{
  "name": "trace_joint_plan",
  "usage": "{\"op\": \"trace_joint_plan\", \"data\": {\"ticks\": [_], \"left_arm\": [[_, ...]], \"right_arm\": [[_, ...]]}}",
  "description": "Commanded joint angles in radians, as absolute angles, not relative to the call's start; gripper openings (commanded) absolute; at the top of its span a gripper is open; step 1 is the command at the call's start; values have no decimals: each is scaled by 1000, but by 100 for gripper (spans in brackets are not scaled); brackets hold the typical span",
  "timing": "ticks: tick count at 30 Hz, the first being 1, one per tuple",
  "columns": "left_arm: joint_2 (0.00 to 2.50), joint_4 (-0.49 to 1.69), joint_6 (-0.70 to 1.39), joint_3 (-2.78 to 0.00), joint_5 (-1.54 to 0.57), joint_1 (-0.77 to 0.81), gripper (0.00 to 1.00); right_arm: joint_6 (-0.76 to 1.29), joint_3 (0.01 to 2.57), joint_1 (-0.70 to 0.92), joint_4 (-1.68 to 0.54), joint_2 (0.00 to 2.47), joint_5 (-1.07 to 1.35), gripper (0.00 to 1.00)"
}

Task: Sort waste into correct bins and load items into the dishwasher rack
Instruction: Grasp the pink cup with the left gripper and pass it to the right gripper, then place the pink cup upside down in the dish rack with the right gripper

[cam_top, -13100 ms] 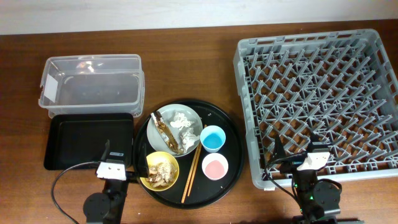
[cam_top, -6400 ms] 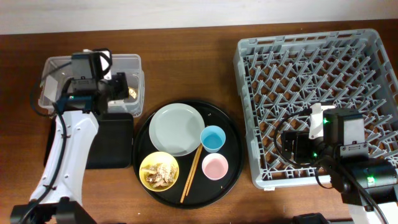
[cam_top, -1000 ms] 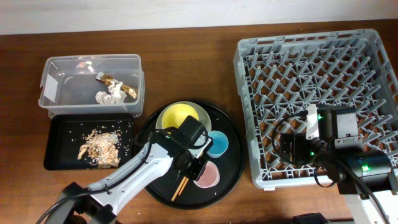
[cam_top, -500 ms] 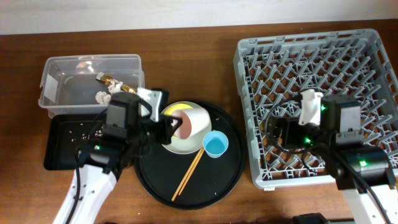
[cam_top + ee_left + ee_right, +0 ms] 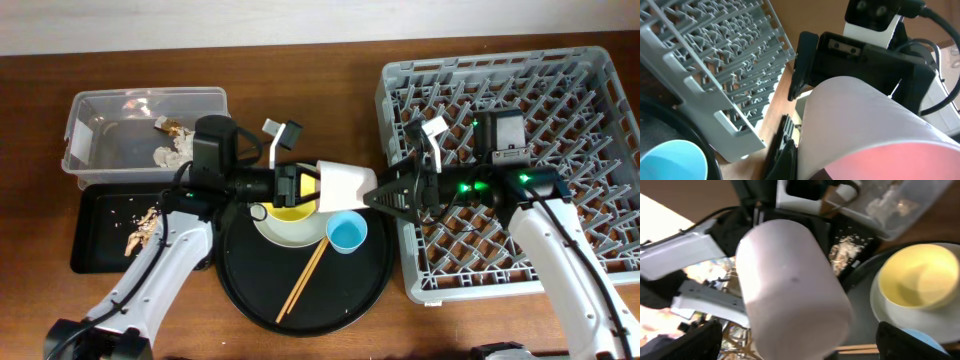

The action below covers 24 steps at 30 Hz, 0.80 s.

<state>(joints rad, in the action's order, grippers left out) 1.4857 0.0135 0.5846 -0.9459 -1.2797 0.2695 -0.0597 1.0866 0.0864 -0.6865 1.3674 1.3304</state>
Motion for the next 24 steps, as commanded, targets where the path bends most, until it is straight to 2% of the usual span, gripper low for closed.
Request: {"op": "trace_joint_plan", "data": {"ticks": [1,7,8,10,12,14,16,18,21,24], "left_arm": [[1491,8,591,-952,-1271,295,0],[1491,3,610,-952,-1235,295,0],[1491,0,618,-952,-1235,295,0],[1491,0,618,-952,-1235,295,0],[1491,0,618,-952,-1235,295,0],[1491,0,618,-952,-1235,295,0],[1491,0,618,-952,-1235,295,1],[1491,0,613,-952,-1234,295,29],[1491,44,525,-952,-1207,294,38],[1489,249,361,-952,-999,277,41]], "right_arm": [[-78,1101,97,-684,1374,1412,100],[-78,1101,147,-683,1374,1410,90],[-78,1101,147,-683,1374,1410,83],[-78,1101,147,-683,1374,1410,76],[-78,1101,147,-683,1374,1410,57],[-78,1101,147,-683,1374,1406,57],[-78,1101,147,-683,1374,1403,52],[-79,1101,147,-683,1374,1394,51],[-78,1101,147,-702,1374,1274,50],[-78,1101,142,-773,1371,1021,49]]}}
